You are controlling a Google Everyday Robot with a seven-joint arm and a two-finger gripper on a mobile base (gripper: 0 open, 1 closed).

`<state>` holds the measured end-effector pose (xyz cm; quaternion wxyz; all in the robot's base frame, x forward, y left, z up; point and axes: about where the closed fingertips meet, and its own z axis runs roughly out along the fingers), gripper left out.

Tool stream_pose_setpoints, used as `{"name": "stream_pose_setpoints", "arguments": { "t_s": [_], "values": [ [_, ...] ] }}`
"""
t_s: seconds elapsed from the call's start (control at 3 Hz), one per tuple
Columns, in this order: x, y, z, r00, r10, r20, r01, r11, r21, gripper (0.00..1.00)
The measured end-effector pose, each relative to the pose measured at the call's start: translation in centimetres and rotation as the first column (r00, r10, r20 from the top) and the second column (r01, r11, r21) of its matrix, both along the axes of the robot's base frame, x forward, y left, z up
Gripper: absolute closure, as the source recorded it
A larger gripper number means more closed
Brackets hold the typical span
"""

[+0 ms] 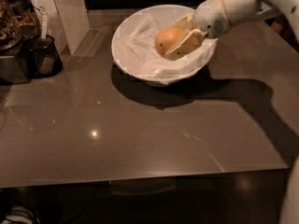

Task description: Pick orange from white bowl

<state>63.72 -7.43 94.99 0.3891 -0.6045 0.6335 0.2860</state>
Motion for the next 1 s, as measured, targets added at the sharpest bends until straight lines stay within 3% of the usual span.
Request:
{"name": "stream_pose_setpoints", "arguments": {
  "t_s": [0.33, 1.0],
  "values": [
    [-3.3, -2.9, 2.6, 0.9964, -0.072, 0.046, 0.068, 0.995, 0.071, 1.0],
    [-9.5, -6.3, 5.2, 0.9746, -0.2, 0.1, 0.191, 0.977, 0.097, 1.0]
  ]
}}
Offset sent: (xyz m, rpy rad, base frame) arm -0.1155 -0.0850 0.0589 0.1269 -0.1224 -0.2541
